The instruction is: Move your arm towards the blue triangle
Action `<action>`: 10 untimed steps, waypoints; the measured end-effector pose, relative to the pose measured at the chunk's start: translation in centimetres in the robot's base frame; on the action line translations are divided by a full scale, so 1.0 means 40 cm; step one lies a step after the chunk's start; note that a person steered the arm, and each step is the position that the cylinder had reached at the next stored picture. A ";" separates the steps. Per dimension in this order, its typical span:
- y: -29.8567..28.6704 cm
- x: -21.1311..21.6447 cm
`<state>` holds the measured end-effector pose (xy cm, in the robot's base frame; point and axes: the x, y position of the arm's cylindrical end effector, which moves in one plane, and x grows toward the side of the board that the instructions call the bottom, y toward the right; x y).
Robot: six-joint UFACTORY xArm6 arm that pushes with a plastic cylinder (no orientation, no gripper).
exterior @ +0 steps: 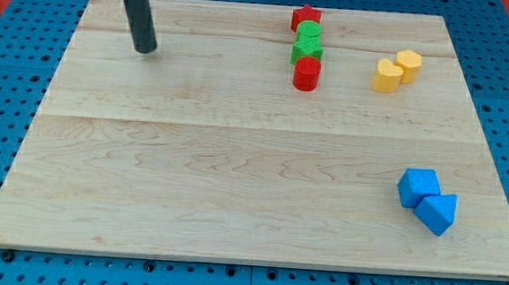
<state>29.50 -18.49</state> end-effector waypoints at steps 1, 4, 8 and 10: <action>-0.041 -0.024; 0.037 0.186; 0.547 0.455; 0.650 0.595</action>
<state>53.32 7.52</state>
